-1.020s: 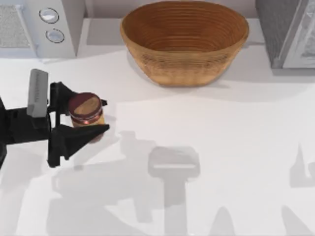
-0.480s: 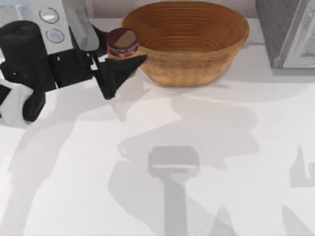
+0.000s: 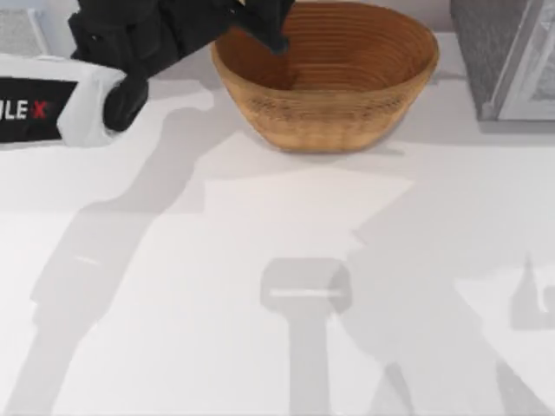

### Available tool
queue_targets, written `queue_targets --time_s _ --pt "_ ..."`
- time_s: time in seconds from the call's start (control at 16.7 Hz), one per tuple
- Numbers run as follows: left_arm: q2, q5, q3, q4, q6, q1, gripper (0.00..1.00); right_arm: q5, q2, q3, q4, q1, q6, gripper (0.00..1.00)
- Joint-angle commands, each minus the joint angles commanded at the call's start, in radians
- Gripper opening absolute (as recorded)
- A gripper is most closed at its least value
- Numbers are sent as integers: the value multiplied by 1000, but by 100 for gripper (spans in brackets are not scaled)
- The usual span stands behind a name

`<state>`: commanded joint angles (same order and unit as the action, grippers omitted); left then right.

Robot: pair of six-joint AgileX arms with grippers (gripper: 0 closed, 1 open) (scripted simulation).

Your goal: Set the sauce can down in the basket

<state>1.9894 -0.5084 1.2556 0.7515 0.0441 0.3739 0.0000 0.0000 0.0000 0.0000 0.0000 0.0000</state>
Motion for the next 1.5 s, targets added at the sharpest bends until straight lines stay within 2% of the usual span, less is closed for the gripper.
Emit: queue_targets --time_s 0.12,0.24,0.6,1.08,1.38,1.5 --pt "5 69 51 -58 -17 35 0 0 0 0 0 0 0 100" --pt "11 96 70 -81 -30 50 0 0 0 0 0 0 0 100" --pt "22 93 82 -82 -25 52 0 0 0 0 0 0 0 100" --pt "229 139 322 -114 -27 93 0 0 0 0 0 0 0 100" --pt "245 141 341 -116 -32 99 0 0 0 0 0 0 0 100" --pt "245 141 341 -116 -32 99 15 0 0 0 0 0 0 100"
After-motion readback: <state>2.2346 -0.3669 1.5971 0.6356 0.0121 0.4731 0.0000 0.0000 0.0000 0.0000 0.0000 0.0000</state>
